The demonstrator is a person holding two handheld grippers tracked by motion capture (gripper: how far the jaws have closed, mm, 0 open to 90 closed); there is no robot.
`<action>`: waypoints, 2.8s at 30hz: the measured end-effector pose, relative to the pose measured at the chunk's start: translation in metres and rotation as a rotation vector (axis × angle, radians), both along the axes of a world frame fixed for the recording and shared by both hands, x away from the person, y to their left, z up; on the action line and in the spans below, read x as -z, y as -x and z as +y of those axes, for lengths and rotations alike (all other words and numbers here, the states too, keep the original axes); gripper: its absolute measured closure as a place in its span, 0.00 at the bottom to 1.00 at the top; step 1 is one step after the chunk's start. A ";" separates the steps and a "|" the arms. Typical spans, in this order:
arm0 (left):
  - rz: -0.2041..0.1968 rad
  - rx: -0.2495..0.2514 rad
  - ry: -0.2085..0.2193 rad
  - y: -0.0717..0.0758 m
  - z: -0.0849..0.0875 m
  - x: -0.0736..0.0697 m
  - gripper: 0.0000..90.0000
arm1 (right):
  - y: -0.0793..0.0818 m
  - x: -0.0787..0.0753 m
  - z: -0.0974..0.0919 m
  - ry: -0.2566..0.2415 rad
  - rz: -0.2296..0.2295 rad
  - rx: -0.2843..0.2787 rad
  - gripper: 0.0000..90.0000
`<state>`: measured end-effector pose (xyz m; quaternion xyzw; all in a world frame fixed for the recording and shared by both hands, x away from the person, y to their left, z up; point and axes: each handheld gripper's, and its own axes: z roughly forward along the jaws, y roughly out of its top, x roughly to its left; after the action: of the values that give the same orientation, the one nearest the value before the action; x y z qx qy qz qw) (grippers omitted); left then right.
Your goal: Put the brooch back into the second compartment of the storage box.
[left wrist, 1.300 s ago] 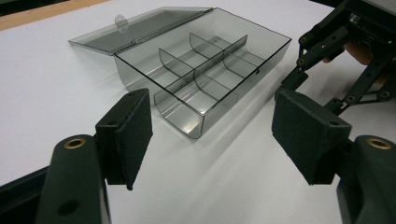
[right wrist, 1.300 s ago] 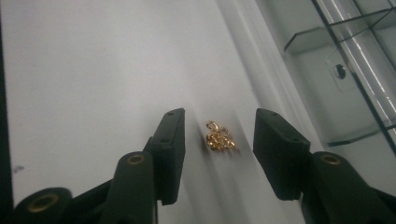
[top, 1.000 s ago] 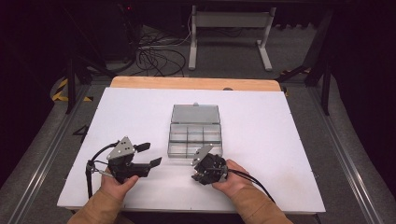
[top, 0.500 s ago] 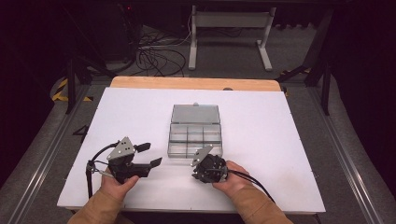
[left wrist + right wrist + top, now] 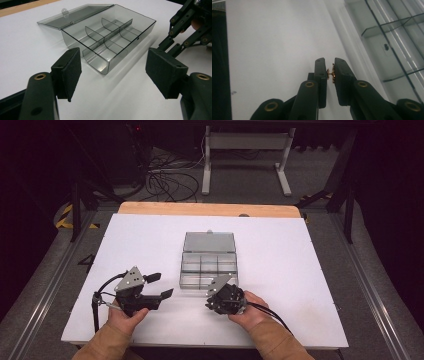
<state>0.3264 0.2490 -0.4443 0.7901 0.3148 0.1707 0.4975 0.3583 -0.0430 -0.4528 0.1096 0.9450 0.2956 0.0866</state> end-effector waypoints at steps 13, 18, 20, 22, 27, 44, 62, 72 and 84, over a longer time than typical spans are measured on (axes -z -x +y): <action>0.001 -0.002 0.002 0.000 0.000 0.000 0.33 | 0.002 -0.008 -0.004 -0.024 -0.015 -0.004 0.91; -0.001 -0.002 0.000 0.000 0.000 0.000 0.33 | 0.002 -0.010 -0.005 -0.030 -0.021 -0.005 0.90; 0.002 -0.005 0.004 0.000 0.000 0.000 0.33 | 0.003 -0.011 -0.005 -0.032 -0.024 0.000 0.90; 0.003 -0.005 0.006 0.000 0.000 -0.001 0.33 | 0.003 -0.013 -0.004 -0.032 -0.039 0.000 0.90; 0.001 -0.007 0.001 0.001 -0.001 0.000 0.33 | 0.002 -0.024 -0.008 -0.047 -0.063 -0.004 0.90; 0.009 -0.006 0.001 0.000 -0.001 0.000 0.33 | -0.004 -0.073 -0.020 -0.153 -0.096 0.040 0.90; 0.006 -0.007 0.005 0.000 0.000 0.000 0.33 | -0.043 -0.084 -0.003 -0.160 -0.084 0.114 0.90; 0.008 -0.009 0.007 0.000 0.001 0.000 0.33 | -0.063 -0.076 -0.003 -0.189 -0.068 0.200 0.90; 0.007 -0.007 0.002 0.000 0.000 0.000 0.33 | -0.079 -0.064 0.002 -0.180 -0.114 0.288 0.90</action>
<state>0.3267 0.2495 -0.4448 0.7890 0.3195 0.1696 0.4966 0.4369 -0.0413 -0.3886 0.2340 0.8828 0.3694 0.1713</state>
